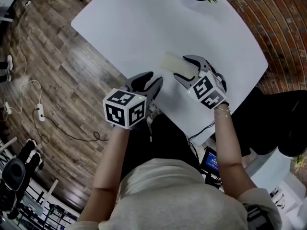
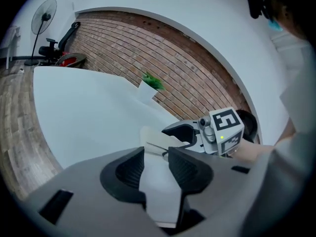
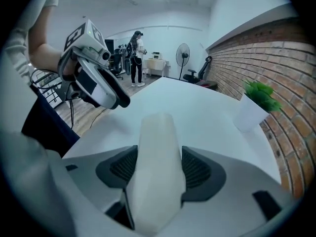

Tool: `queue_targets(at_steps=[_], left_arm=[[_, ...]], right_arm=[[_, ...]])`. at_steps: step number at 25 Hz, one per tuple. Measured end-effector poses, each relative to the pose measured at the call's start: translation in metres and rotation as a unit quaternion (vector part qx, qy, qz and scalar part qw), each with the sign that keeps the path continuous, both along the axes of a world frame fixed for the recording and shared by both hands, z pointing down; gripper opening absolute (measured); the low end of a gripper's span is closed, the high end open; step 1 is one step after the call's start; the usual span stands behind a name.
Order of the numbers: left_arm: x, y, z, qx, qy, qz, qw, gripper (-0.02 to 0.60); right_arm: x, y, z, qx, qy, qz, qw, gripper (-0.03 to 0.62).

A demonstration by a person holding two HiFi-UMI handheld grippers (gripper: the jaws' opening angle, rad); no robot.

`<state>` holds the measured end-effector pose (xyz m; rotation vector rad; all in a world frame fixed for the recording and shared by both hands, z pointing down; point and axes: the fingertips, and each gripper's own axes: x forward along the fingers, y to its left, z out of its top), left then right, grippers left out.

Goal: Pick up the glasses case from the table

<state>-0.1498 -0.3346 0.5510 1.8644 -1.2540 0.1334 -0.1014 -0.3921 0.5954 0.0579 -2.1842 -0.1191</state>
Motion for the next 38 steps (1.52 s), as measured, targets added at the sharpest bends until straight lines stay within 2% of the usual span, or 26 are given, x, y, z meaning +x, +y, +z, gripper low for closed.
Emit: queue_targets(at_steps=[3,7,12,17,21,24,30,34,38], left_arm=[[0.002,-0.006,0.002,-0.005,0.031,-0.006,0.9995,0.174],[0.012,-0.013,0.005,-0.022,0.095,-0.004,0.9953,0.227],[0.022,-0.014,0.004,-0.032,0.109,0.013,0.9934,0.244],[0.035,-0.019,0.001,-0.036,0.143,0.033,0.9885,0.242],[0.046,-0.022,0.001,-0.042,0.143,0.071,0.9863,0.239],[0.052,-0.021,-0.004,-0.038,0.141,0.097,0.9845,0.210],[0.054,-0.020,-0.012,-0.047,0.171,0.108,0.9782,0.176],[0.049,-0.020,-0.023,-0.035,0.159,0.104,0.9812,0.166],[0.041,-0.025,-0.034,-0.016,0.148,0.103,0.9835,0.161]], right_arm=[[0.001,0.005,-0.006,-0.001,-0.021,0.004,1.000,0.279],[0.003,0.019,-0.013,0.007,-0.040,-0.012,0.999,0.279],[-0.001,0.038,-0.031,0.013,-0.082,-0.030,0.996,0.278],[-0.006,0.050,-0.041,0.011,-0.104,-0.032,0.994,0.278],[-0.009,0.057,-0.046,0.007,-0.121,-0.029,0.992,0.277],[-0.010,0.060,-0.052,0.011,-0.124,-0.026,0.992,0.276],[-0.008,0.060,-0.057,0.036,-0.112,-0.033,0.993,0.279],[-0.014,0.058,-0.064,0.044,-0.113,-0.023,0.992,0.282],[-0.021,0.053,-0.075,0.045,-0.131,0.007,0.990,0.285]])
